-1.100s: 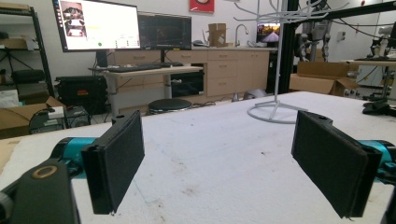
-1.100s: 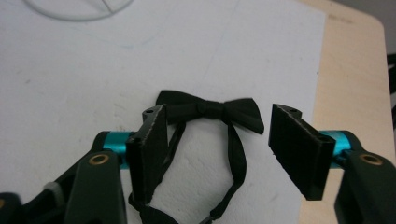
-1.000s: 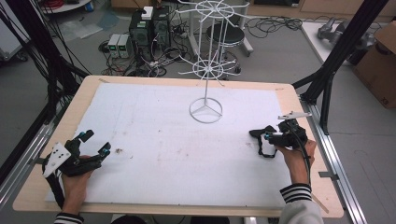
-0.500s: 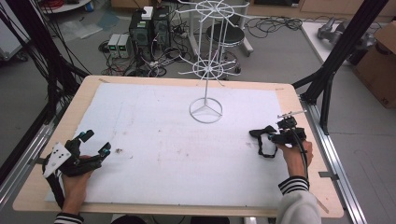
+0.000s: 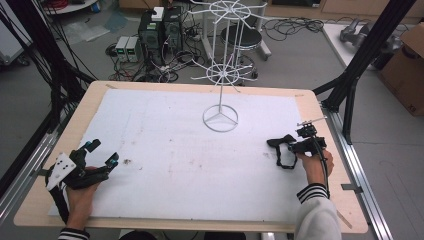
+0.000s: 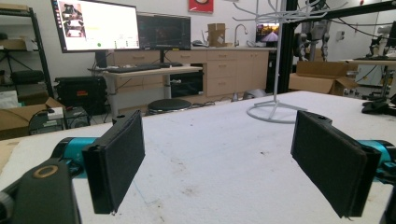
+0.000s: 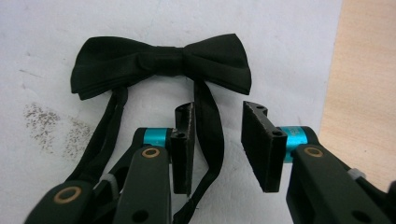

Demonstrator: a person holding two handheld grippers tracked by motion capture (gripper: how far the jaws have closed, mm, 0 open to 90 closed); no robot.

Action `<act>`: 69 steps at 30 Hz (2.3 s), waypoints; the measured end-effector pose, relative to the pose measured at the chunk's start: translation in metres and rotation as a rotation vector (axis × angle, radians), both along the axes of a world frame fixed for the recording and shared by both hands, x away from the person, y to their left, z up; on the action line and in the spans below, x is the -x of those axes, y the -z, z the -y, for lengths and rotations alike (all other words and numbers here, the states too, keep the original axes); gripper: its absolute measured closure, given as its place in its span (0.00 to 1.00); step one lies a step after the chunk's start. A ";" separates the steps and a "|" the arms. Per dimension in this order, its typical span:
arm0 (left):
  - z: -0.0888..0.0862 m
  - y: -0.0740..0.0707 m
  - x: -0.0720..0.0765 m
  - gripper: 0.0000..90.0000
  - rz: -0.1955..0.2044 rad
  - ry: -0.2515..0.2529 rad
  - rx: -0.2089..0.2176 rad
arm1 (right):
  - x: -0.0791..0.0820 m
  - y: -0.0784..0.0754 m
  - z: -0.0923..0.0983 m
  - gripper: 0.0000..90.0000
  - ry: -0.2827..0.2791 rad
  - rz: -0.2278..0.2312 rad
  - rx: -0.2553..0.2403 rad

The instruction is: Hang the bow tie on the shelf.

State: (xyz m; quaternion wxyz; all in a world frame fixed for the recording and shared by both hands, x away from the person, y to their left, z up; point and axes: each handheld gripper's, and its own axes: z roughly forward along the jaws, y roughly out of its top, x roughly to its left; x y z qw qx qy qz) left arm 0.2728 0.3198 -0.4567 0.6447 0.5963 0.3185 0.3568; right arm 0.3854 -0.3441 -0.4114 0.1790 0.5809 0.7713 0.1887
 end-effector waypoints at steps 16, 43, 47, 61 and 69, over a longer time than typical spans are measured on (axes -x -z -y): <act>0.000 0.000 0.000 0.20 -0.001 -0.001 0.005 | -0.006 0.004 0.004 0.95 0.003 -0.070 -0.040; 0.000 0.000 0.000 0.20 -0.001 0.001 0.002 | 0.007 -0.018 0.001 0.99 -0.046 0.135 -0.215; 0.000 0.000 0.000 0.20 0.000 0.001 0.003 | 0.011 -0.023 0.001 0.99 -0.062 0.195 -0.278; 0.000 0.000 0.000 0.20 0.000 0.000 0.002 | 0.023 -0.043 -0.008 1.00 -0.143 0.390 -0.405; 0.000 0.000 0.000 0.20 0.000 0.001 0.001 | 0.035 -0.058 -0.014 1.00 -0.211 0.535 -0.490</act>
